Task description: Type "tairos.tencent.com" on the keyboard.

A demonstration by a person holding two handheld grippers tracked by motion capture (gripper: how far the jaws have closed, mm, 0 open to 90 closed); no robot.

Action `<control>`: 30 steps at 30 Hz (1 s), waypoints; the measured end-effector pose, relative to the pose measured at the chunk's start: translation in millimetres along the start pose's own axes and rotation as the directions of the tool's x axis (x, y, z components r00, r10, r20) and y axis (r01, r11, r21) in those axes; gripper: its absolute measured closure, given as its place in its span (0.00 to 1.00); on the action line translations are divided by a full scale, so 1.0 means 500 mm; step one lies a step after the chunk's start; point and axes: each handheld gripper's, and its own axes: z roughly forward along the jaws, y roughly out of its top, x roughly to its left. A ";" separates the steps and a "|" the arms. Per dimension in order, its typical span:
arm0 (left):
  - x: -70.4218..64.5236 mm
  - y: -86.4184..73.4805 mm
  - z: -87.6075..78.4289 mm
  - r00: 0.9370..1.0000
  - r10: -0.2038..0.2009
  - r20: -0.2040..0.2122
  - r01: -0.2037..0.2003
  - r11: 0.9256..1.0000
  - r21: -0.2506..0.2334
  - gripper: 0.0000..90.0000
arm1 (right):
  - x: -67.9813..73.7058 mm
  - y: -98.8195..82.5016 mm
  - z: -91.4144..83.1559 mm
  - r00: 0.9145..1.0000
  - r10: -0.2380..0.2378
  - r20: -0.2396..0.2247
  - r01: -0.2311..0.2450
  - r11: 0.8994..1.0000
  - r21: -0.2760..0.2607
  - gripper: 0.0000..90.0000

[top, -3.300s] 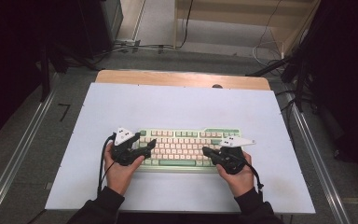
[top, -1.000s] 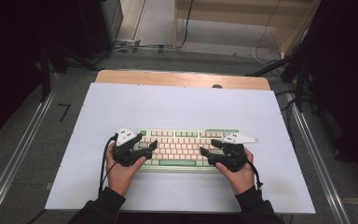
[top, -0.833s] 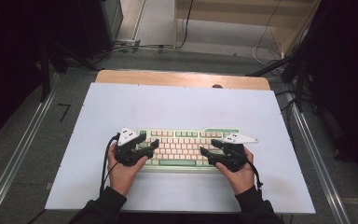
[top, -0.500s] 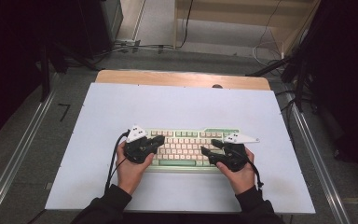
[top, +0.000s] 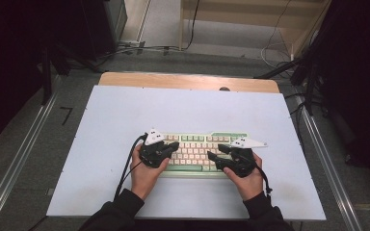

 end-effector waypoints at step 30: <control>0.001 -0.004 0.035 1.000 0.009 -0.017 -0.007 0.995 0.102 1.00 | 0.002 -0.001 0.002 1.000 -0.005 -0.006 0.005 1.000 0.008 0.49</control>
